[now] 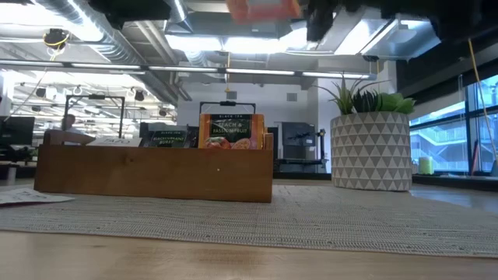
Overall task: Pick & Place Tea
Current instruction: Put the orange tea bag into the right section of the wooden organizer
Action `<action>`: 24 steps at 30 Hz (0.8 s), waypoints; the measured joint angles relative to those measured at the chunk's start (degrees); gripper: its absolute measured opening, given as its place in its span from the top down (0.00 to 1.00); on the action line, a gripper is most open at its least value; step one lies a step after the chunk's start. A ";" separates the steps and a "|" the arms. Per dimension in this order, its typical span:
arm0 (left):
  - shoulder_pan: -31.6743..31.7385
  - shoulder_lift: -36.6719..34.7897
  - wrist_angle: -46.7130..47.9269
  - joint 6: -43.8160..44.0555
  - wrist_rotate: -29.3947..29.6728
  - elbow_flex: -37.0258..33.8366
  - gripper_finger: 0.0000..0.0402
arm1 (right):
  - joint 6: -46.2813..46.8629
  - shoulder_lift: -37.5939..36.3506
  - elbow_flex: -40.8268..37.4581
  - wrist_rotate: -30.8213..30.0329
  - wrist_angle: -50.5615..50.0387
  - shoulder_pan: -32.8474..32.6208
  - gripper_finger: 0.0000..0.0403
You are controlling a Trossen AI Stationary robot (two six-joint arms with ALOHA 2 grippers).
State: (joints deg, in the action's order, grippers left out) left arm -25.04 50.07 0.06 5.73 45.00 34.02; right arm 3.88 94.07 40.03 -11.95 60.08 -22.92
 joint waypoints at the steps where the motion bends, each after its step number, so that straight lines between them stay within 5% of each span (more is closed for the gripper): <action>1: 0.00 -0.26 0.04 0.38 -0.45 0.00 0.83 | -1.14 1.59 -0.02 -0.31 0.69 -0.74 1.00; 6: 0.00 -0.23 -0.34 0.62 -1.37 0.00 0.83 | -7.62 11.21 3.20 -7.12 8.56 -4.51 1.00; 14: 0.00 -0.05 -0.22 0.59 -1.60 0.02 0.83 | -13.47 22.28 9.81 -30.57 13.46 -7.79 0.99; 24: 0.00 -0.05 0.15 0.59 -5.15 0.00 0.83 | -7.12 22.95 10.43 -34.20 7.88 -7.43 0.99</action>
State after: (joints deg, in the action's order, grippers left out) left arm -25.04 50.02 0.21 6.33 39.85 34.02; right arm -3.24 117.02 50.46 -46.15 67.96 -30.35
